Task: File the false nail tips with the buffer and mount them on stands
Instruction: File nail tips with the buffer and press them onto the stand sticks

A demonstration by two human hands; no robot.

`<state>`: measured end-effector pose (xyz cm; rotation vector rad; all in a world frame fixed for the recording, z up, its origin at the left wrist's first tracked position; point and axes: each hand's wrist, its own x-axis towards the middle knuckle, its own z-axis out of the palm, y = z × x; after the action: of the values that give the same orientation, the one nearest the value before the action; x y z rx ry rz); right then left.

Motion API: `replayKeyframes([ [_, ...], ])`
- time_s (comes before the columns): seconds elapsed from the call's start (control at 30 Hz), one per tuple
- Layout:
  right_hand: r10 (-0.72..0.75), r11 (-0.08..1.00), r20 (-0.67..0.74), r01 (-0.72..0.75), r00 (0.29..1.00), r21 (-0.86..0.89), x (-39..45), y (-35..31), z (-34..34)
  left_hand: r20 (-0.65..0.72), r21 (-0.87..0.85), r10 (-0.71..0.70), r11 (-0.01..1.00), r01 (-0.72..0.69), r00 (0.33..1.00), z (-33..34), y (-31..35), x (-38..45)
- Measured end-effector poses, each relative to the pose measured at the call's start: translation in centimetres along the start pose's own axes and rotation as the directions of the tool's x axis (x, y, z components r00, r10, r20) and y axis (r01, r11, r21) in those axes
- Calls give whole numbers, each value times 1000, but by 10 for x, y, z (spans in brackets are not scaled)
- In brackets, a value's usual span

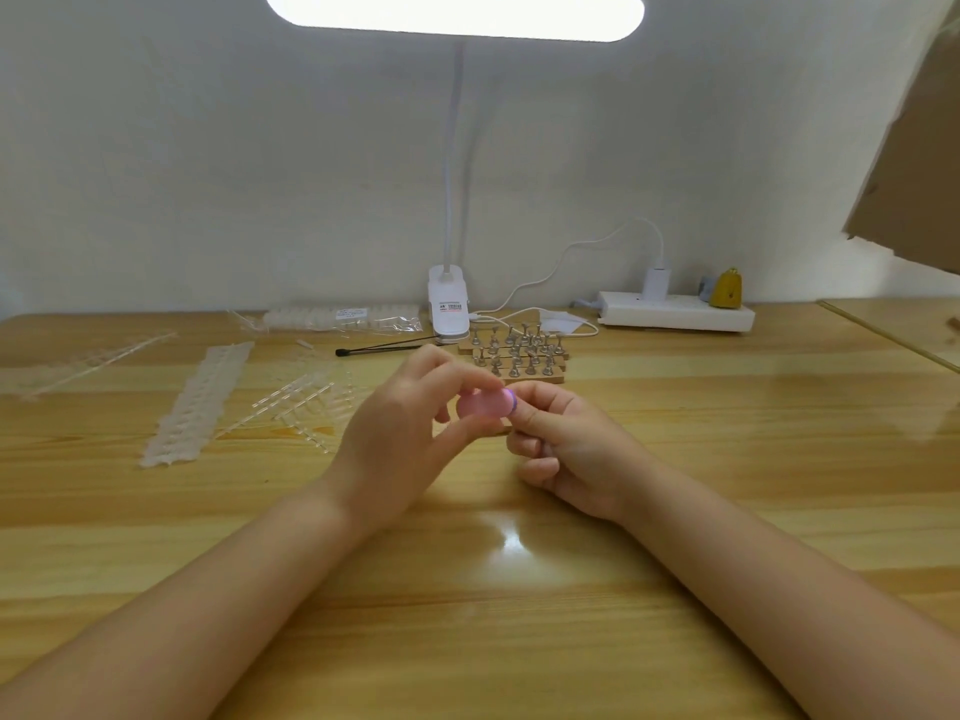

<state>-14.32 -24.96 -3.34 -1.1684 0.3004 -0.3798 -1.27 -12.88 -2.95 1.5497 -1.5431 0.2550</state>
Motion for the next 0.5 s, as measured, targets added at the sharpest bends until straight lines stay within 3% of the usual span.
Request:
replayKeyframes([
  [0.1, 23, 998, 15, -24, 1000, 61, -1, -2, -4, 11, 85, -76, 994, 75, 997, -5, -10, -4],
  [0.2, 23, 999, 38, -25, 999, 34, 0, -1, -5, -66, 63, 26, 998, -21, 998, -3, -3, -1],
  [0.27, 26, 999, 55, -27, 998, 16, 0, -1, -5, -48, 50, 88, 995, -86, 995, 1, 3, -1],
  [0.4, 13, 1000, 50, -14, 999, 19, -1, -2, -5, -50, 187, 43, 982, -32, 998, -2, -3, -5],
  [0.5, 2, 1000, 43, -1, 999, -18, -1, -2, -3, -123, 110, 119, 988, -106, 985, -1, 4, -1],
])
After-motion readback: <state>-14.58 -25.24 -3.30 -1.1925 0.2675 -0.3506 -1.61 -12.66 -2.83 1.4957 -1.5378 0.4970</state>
